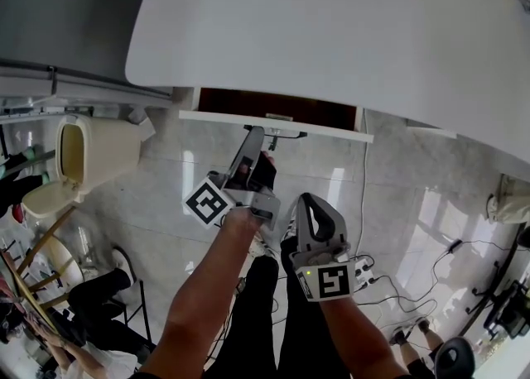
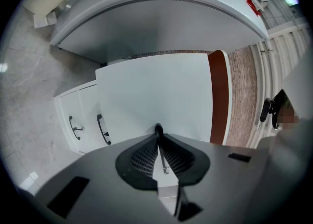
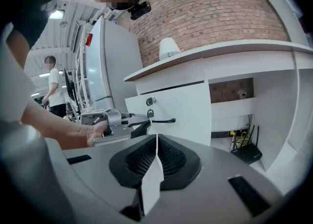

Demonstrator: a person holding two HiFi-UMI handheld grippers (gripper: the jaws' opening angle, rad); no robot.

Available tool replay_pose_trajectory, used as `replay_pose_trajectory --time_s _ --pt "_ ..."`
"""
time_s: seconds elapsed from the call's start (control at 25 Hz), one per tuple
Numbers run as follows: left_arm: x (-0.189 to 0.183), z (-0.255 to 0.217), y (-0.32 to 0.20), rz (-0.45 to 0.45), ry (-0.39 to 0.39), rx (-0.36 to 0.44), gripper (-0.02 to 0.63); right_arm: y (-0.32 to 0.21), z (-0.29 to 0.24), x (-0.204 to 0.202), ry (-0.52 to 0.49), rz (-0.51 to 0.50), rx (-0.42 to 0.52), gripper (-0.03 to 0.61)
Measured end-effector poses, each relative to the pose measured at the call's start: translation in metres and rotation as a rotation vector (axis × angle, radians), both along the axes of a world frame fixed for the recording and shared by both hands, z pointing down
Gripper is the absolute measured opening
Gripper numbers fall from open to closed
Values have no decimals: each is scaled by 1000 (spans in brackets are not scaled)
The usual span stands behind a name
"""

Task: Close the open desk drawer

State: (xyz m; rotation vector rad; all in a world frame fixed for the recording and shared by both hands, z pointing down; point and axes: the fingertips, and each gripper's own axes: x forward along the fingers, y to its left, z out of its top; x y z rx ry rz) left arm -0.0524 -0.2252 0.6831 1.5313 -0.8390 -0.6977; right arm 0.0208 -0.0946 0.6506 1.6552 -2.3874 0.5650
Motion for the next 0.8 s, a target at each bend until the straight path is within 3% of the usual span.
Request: replay_pose_trajectory --time_s 0.6,0.8 --pt "8 -3 -55 -27 14 -28 37 -46 -6 23 23 21 65 29" --pt "13 -2 -71 -44 -2 -28 37 -63 -15 26 -19 59 102 29"
